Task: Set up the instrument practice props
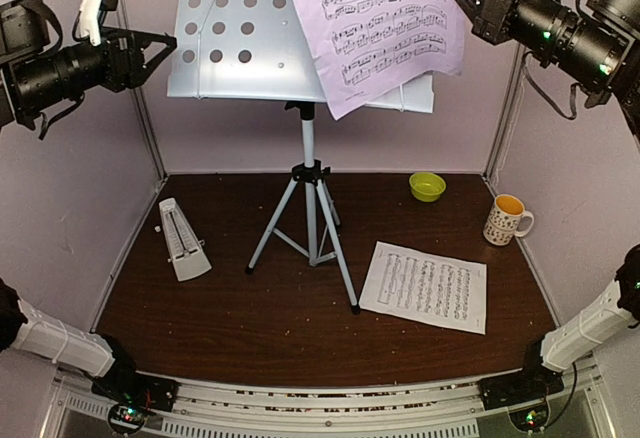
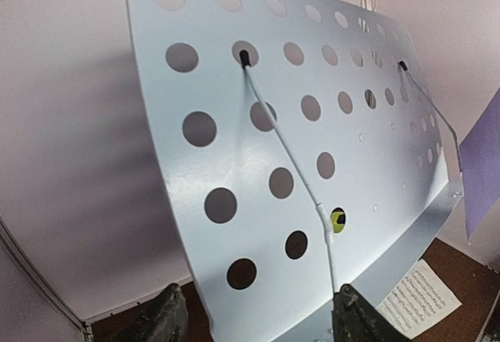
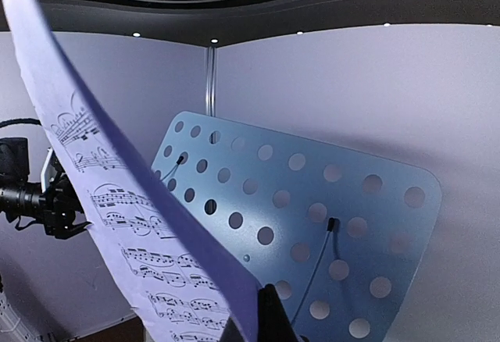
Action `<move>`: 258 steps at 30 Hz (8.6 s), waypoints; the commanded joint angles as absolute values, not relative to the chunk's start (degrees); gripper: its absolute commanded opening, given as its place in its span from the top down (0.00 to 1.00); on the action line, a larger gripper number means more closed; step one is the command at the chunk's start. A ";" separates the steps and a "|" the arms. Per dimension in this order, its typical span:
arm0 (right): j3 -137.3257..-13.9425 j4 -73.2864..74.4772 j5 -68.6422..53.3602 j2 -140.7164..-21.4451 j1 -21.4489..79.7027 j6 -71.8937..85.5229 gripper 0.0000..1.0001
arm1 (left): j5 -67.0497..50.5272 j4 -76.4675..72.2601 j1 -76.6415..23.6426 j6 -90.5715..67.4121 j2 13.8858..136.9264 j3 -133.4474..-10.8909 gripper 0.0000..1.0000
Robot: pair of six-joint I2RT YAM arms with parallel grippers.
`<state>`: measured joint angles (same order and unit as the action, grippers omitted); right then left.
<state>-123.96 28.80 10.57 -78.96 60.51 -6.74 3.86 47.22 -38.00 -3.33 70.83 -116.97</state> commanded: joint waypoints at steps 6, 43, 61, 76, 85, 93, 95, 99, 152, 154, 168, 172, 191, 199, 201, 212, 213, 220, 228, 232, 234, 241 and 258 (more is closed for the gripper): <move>-130.32 21.14 14.02 -84.01 60.83 0.15 1.00 | 2.41 43.50 -42.09 -3.13 74.88 -120.68 0.36; -132.16 17.23 21.83 -91.15 65.48 6.34 1.00 | 9.77 34.78 -42.59 -10.59 79.26 -120.55 0.98; -131.51 17.78 24.48 -92.92 65.43 11.79 1.00 | 12.31 10.73 -45.34 -7.36 69.00 -100.34 1.00; -133.80 12.46 31.69 -99.22 65.46 9.64 1.00 | 9.47 1.10 -45.44 -5.59 65.94 -92.50 1.00; -134.90 8.58 29.66 -102.39 65.41 7.06 1.00 | 8.60 -0.59 -45.58 -4.61 65.49 -90.93 1.00; -136.63 6.41 28.39 -104.49 65.47 4.84 1.00 | 8.04 -3.00 -45.94 -3.55 64.82 -89.03 1.00; -137.37 6.10 27.74 -105.32 65.39 4.39 1.00 | 7.74 -3.09 -45.97 -3.18 64.99 -89.03 1.00; -138.56 5.82 25.75 -106.65 65.46 3.34 1.00 | 7.50 -3.55 -46.12 -2.62 64.97 -88.52 1.00; -134.54 -2.18 20.52 -107.53 65.67 -7.65 0.12 | 8.62 -5.68 -46.41 -2.14 63.00 -85.39 0.69; -134.02 -2.52 20.74 -107.00 65.65 -7.82 0.08 | 8.36 -6.29 -46.41 -2.07 62.33 -84.73 0.64; -124.37 -1.25 10.91 -95.96 66.16 -8.77 0.00 | 11.63 0.32 -47.02 4.81 57.89 -84.21 0.35; -121.54 2.29 5.61 -92.33 66.61 -9.91 0.00 | 6.77 1.77 -47.57 8.33 55.11 -80.32 0.28; -72.57 10.62 -2.69 -57.97 70.03 -5.28 0.01 | 6.13 8.19 -64.76 16.39 49.56 -53.48 0.27; -55.35 17.86 7.97 -50.97 69.62 9.37 0.04 | 5.52 1.14 -66.08 11.94 56.73 -45.91 0.26; -53.00 19.27 9.75 -52.00 68.35 12.87 0.04 | 5.62 -0.67 -66.22 11.09 59.30 -45.34 0.26; -46.53 19.75 0.65 -61.17 48.14 21.31 0.05 | 7.52 -7.11 -69.32 9.30 76.71 -48.98 0.27; -46.30 18.93 -0.59 -62.35 46.94 21.13 0.05 | 7.37 -7.92 -69.34 8.83 77.90 -49.18 0.27; -47.29 10.43 -5.25 -75.03 40.81 25.85 0.11 | 6.81 -10.61 -69.59 5.39 82.99 -51.14 0.28; -63.11 14.03 -2.88 -94.05 40.54 23.72 0.16 | 8.95 -9.57 -69.61 3.41 83.32 -51.78 0.28; -68.44 16.74 -3.40 -100.51 40.10 22.47 0.18 | 9.79 -8.43 -69.61 2.49 82.46 -51.58 0.28; -68.41 17.38 -4.46 -102.13 40.08 21.38 0.20 | 10.25 -8.45 -69.61 2.40 81.99 -51.16 0.28; -61.62 15.35 -9.42 -101.56 40.17 19.20 0.34 | 10.19 -9.16 -69.60 2.45 83.05 -51.24 0.28; -46.88 14.45 -17.98 -99.66 43.41 15.91 0.66 | 9.75 -9.41 -69.61 3.75 84.20 -51.05 0.28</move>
<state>-52.18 10.37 -14.17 -100.27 40.88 16.93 9.69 -7.20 -69.23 3.29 83.70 -50.17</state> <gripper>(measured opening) 0.344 0.719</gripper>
